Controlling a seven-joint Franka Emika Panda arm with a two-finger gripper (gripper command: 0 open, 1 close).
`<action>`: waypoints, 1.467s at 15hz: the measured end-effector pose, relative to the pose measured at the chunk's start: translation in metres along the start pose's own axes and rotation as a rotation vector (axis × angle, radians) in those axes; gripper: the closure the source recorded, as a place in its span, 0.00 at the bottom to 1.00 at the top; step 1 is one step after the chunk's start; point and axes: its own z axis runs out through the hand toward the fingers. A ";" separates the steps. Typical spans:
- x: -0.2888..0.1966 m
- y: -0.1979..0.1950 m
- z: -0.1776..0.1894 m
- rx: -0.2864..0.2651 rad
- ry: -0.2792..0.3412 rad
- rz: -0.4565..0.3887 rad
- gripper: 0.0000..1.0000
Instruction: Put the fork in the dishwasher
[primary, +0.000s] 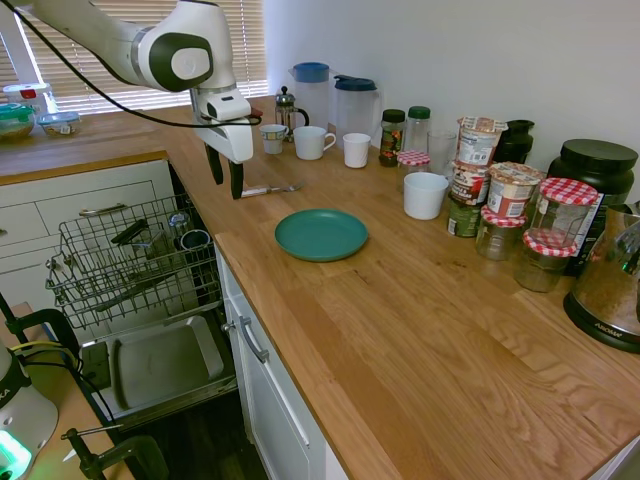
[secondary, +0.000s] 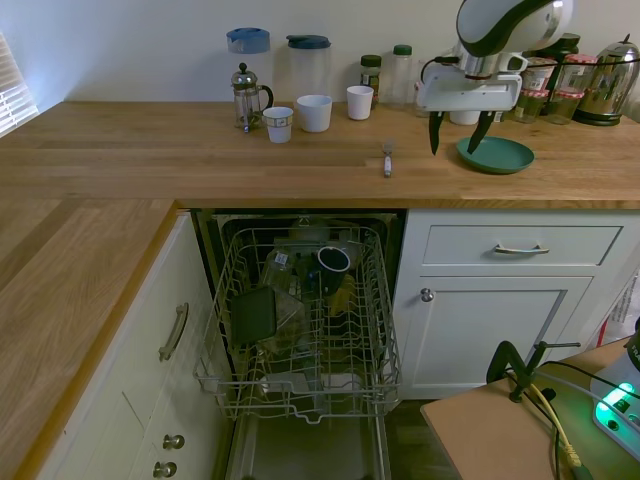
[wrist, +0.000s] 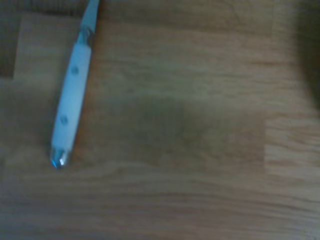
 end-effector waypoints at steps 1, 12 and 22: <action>-0.001 -0.014 0.002 0.017 0.009 0.050 0.00; -0.012 -0.110 0.025 0.114 0.123 0.334 0.00; 0.006 -0.132 0.080 0.046 0.106 0.362 0.00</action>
